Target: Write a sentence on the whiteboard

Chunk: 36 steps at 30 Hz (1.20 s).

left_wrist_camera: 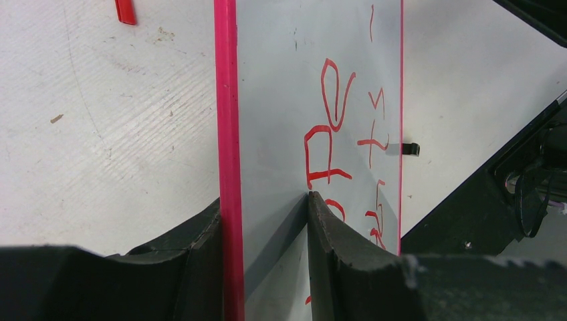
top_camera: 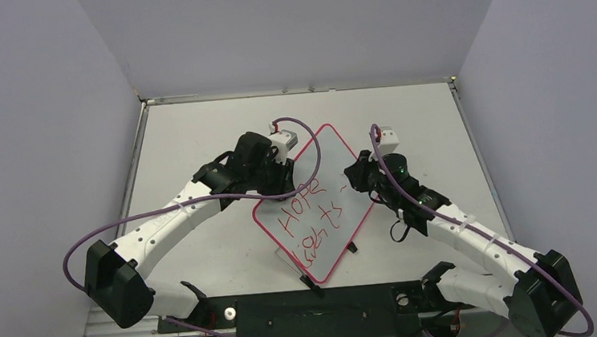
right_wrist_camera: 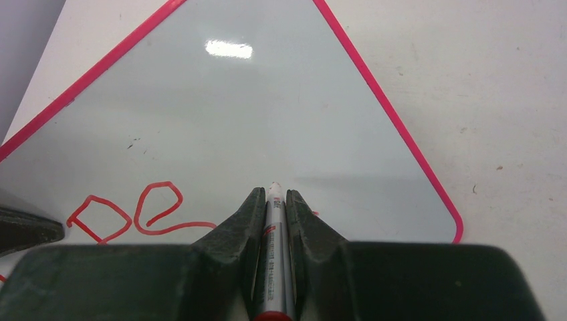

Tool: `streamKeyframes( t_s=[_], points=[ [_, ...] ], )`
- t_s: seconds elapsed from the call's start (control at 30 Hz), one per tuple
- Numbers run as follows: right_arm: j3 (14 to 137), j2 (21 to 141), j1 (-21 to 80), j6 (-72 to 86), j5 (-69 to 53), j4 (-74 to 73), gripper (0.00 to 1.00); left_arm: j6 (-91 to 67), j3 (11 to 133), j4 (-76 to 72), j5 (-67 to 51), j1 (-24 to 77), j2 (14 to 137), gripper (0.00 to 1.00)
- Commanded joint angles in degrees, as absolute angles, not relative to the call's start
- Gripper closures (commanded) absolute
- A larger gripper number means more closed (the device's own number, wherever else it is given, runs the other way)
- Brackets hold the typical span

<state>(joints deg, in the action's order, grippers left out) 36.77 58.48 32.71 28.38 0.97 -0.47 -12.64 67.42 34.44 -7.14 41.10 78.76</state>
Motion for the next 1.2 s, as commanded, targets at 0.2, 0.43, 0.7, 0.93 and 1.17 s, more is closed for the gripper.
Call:
streamKeyframes(
  t_s=[0.2,0.43,0.7,0.93,1.17],
  points=[
    [40.51,62.61,32.77,29.02,-1.73,1.93,1.00,-1.93,65.57,41.02,4.77,41.48,80.01,1.00],
    [38.58,62.69,32.77,28.68,-2.01,1.28,1.00,-1.93,65.57,40.96,4.75,41.42,80.10,1.00],
    [34.08,59.53,32.89,29.79,-2.07,0.20,1.00,-1.93,65.59,40.99,4.83,41.46,79.96,1.00],
    [29.85,56.76,33.37,30.63,-2.11,-1.97,1.00,-1.94,65.66,41.04,4.75,41.46,80.00,1.00],
    [26.73,54.00,33.82,31.04,-1.79,-3.93,1.00,-1.93,65.66,41.05,4.75,41.44,80.05,1.00]
  ],
)
